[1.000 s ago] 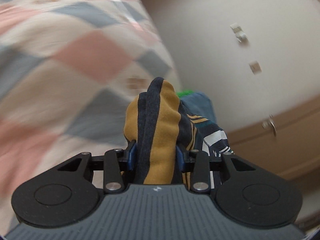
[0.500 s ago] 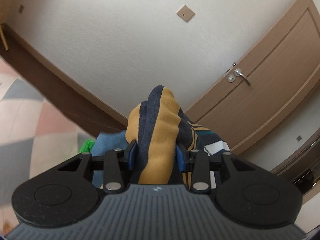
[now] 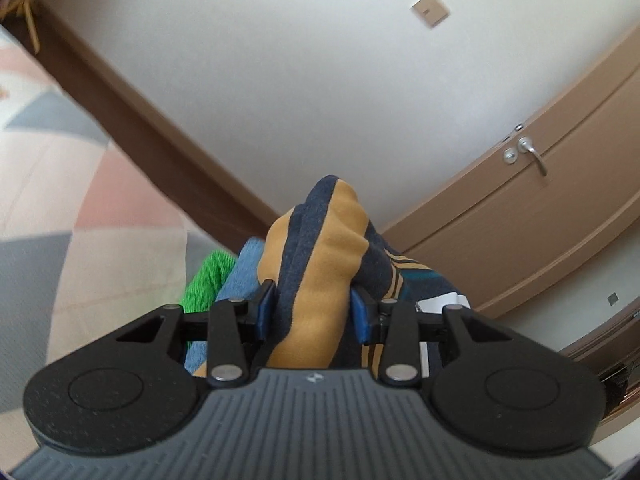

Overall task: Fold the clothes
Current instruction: 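Lift and carry the folded sweater with both grippers toward the clothes stack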

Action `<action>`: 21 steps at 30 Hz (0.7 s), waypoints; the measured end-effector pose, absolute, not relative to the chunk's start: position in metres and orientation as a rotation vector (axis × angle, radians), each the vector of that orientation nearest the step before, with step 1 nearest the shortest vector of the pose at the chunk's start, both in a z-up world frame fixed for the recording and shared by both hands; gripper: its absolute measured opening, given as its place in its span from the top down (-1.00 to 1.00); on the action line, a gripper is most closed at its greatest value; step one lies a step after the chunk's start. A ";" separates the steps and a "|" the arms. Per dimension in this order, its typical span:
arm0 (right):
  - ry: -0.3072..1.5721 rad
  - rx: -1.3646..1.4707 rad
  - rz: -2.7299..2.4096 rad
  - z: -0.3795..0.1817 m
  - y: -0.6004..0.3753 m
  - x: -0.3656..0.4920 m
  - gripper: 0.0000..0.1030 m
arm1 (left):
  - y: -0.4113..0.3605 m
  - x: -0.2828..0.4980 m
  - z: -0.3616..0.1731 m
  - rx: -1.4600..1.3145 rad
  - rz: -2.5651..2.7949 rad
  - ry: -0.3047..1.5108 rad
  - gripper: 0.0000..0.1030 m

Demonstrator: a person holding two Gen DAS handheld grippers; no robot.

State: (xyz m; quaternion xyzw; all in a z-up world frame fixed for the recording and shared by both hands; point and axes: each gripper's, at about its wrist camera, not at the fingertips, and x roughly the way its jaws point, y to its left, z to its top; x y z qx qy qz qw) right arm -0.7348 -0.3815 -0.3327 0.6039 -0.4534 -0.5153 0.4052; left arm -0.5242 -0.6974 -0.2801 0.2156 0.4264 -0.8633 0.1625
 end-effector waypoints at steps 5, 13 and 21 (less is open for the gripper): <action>-0.925 1.493 -1.508 -0.335 -0.388 -0.754 0.08 | -0.711 -0.541 -0.305 0.685 -2.422 1.244 0.27; -0.378 0.980 -1.965 -0.236 -0.394 -0.747 -0.11 | -0.707 -0.518 -0.242 0.580 -2.425 0.928 0.40; 0.160 0.605 -1.997 -0.247 -0.477 -0.710 0.19 | -0.667 -0.612 -0.264 0.628 -2.555 0.612 0.59</action>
